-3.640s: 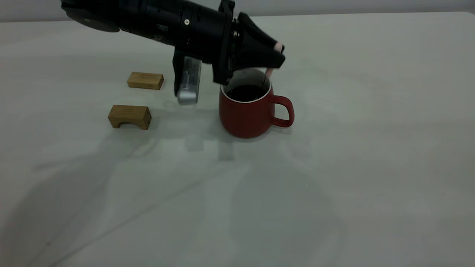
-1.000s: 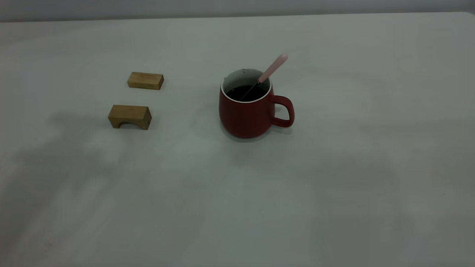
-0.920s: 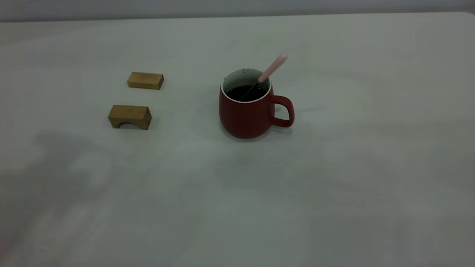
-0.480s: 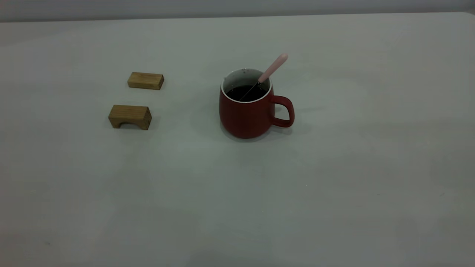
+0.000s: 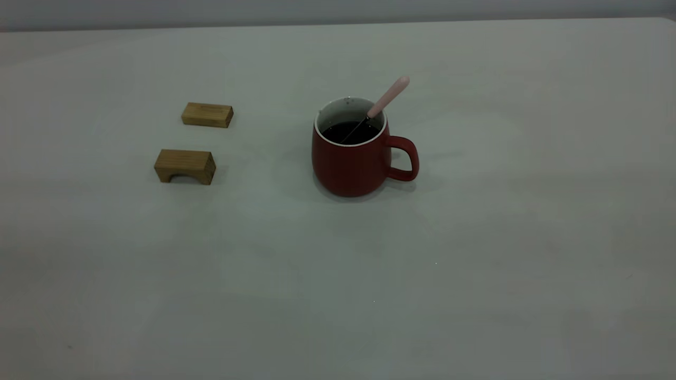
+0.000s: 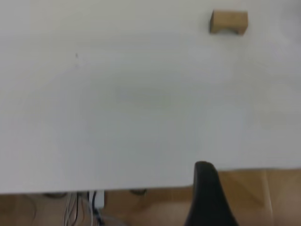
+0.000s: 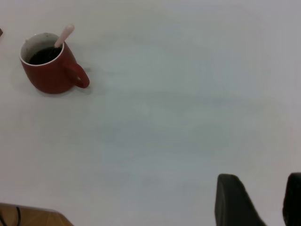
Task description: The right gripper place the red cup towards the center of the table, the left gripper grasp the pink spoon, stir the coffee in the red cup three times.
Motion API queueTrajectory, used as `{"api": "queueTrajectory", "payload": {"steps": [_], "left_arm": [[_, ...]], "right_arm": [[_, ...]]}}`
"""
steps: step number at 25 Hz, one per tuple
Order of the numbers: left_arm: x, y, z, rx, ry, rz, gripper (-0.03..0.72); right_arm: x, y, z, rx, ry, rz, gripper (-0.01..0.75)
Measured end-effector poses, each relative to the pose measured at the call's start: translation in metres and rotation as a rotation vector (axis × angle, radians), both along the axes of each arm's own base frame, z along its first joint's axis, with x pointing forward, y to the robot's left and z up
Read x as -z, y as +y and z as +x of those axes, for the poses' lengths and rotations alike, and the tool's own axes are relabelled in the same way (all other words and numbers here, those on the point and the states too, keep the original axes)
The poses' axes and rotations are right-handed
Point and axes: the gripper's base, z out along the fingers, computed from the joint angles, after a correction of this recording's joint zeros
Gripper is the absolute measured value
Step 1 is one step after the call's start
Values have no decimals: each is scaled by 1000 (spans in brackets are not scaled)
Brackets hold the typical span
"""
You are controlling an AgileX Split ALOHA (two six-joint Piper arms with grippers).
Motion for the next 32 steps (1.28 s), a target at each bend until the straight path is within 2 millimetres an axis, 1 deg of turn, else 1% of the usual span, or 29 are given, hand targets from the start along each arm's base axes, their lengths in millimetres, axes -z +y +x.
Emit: {"api": "queueTrajectory", "payload": {"steps": [5,11,32], "left_arm": [[3,1,-12,-5,-81,-3,552],[4,1,-18,-42,-118,-2,552],[4,1,-18,-43,-121,-1,552]], "right_arm": [[0,0,0,0,0,0,294],[0,0,0,0,0,0,294],[0,0,0,0,0,0,294]]}}
